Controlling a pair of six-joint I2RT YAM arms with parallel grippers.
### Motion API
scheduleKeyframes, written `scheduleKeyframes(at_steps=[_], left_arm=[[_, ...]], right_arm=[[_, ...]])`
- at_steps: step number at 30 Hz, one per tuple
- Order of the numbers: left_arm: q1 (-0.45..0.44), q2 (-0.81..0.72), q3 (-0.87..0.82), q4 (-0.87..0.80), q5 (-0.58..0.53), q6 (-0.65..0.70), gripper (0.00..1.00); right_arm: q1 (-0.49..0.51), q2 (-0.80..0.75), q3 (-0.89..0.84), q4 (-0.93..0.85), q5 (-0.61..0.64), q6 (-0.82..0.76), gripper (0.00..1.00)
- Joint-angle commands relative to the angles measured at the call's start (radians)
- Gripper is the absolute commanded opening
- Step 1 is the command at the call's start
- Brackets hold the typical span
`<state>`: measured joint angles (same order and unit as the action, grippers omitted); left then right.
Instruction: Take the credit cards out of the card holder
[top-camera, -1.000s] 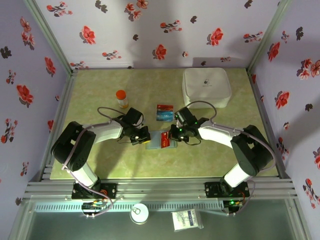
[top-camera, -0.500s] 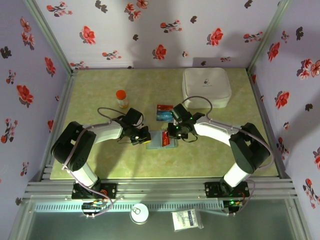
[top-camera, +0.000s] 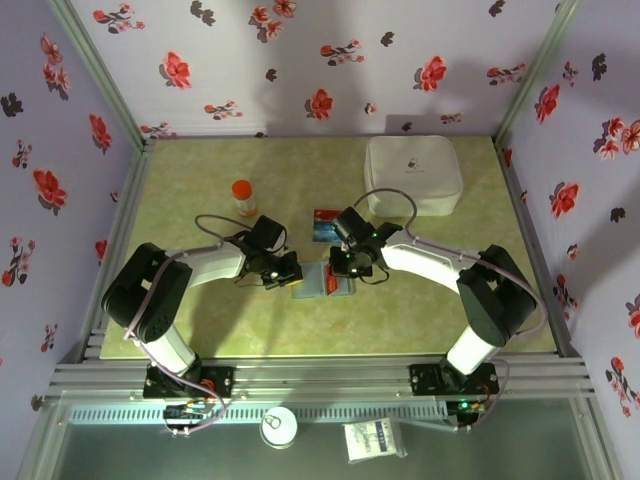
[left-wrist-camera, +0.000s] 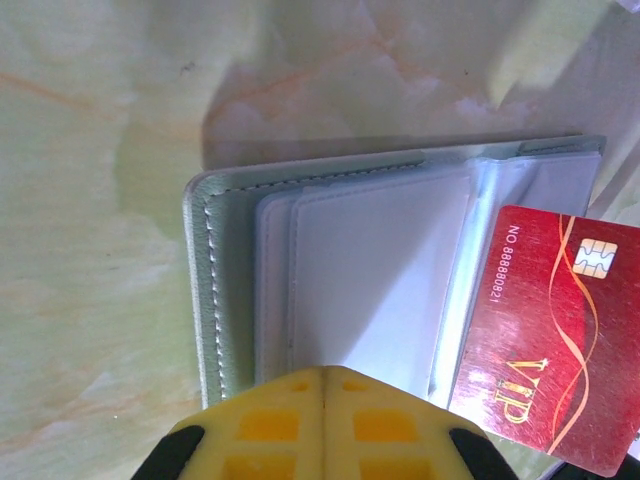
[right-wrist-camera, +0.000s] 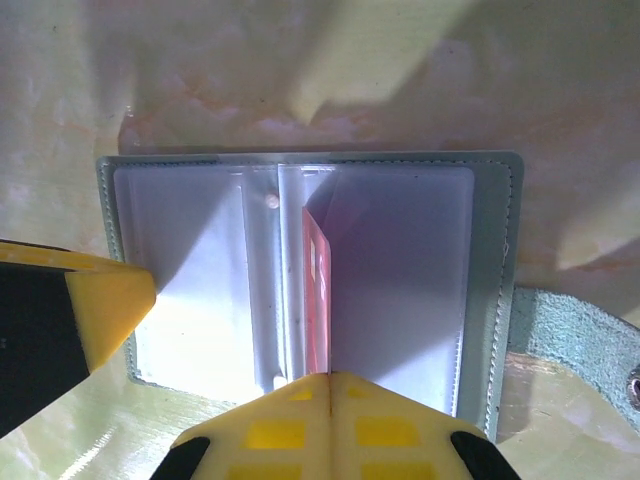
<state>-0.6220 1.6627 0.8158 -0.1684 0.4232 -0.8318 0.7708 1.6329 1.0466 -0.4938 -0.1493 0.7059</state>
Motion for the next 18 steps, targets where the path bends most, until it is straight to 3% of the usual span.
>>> scheduleKeyframes(at_steps=[1,18], left_arm=[[0.001,-0.015,-0.016,0.004,0.019,0.009,0.0],[0.009,-0.003,-0.024,0.01,0.02,0.019,0.0]], right_arm=[[0.01,0.01,0.035,-0.043,0.04,-0.017,0.06],[0.028,0.056,0.1,-0.068,0.025,-0.037,0.05]])
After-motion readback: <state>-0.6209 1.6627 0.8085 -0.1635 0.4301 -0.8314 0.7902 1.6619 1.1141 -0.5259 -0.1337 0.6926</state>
